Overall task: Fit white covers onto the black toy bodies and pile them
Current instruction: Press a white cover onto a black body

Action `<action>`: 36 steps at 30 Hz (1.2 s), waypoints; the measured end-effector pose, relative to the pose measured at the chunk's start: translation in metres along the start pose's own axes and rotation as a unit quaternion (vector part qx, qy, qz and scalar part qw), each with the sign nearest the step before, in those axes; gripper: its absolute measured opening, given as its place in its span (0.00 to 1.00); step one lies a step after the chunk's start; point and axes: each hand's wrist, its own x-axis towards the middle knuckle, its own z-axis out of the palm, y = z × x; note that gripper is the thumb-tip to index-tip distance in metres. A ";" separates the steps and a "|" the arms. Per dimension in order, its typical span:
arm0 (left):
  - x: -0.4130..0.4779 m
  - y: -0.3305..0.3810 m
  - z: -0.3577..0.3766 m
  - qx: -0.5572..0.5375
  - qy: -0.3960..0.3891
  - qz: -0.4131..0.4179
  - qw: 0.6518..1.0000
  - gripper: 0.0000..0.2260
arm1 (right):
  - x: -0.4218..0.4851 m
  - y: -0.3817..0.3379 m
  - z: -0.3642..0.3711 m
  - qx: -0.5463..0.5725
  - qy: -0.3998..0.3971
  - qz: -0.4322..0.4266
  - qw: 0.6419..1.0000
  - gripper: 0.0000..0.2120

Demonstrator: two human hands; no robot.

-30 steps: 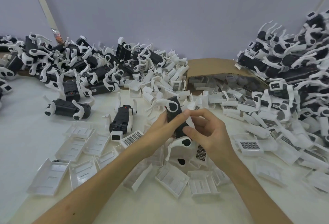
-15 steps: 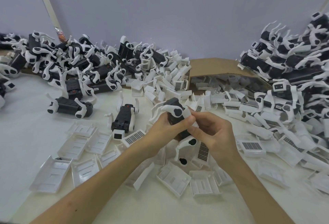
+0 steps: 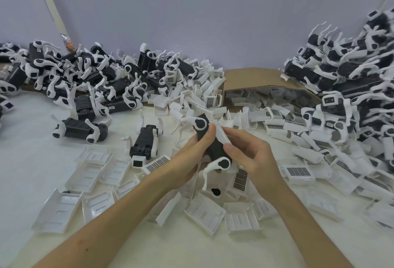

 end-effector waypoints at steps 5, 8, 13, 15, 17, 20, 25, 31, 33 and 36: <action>0.002 0.001 0.003 -0.103 -0.032 -0.040 0.993 0.30 | 0.003 -0.001 -0.003 0.085 0.068 0.030 0.994 0.16; 0.002 0.002 0.002 -0.190 -0.039 -0.049 0.980 0.31 | 0.004 -0.003 -0.008 0.074 0.079 0.007 0.994 0.20; 0.003 0.004 -0.008 -0.194 -0.058 -0.051 0.978 0.36 | 0.001 -0.003 -0.006 -0.116 0.093 -0.090 0.985 0.27; 0.005 0.003 -0.008 -0.204 -0.033 -0.044 0.977 0.35 | -0.001 -0.003 -0.002 -0.192 0.086 -0.127 0.969 0.28; 0.005 0.005 -0.007 -0.197 -0.025 -0.044 0.979 0.32 | -0.002 -0.002 0.000 -0.231 0.080 -0.148 0.958 0.28; 0.005 0.008 -0.003 -0.218 -0.046 -0.055 0.973 0.28 | -0.002 -0.001 0.001 -0.300 0.085 -0.185 0.932 0.26; 0.007 0.006 0.000 -0.243 -0.052 -0.083 0.965 0.31 | -0.002 0.000 0.005 -0.338 0.090 -0.208 0.913 0.27; 0.007 0.007 0.000 -0.265 -0.026 -0.097 0.959 0.32 | -0.003 0.000 0.008 -0.314 0.104 -0.226 0.916 0.21; 0.006 0.009 0.002 -0.253 -0.021 -0.096 0.963 0.28 | -0.003 0.000 0.008 -0.307 0.106 -0.224 0.919 0.16; 0.006 0.011 0.004 -0.224 -0.004 -0.106 0.969 0.24 | -0.004 0.000 0.007 -0.278 0.097 -0.225 0.929 0.14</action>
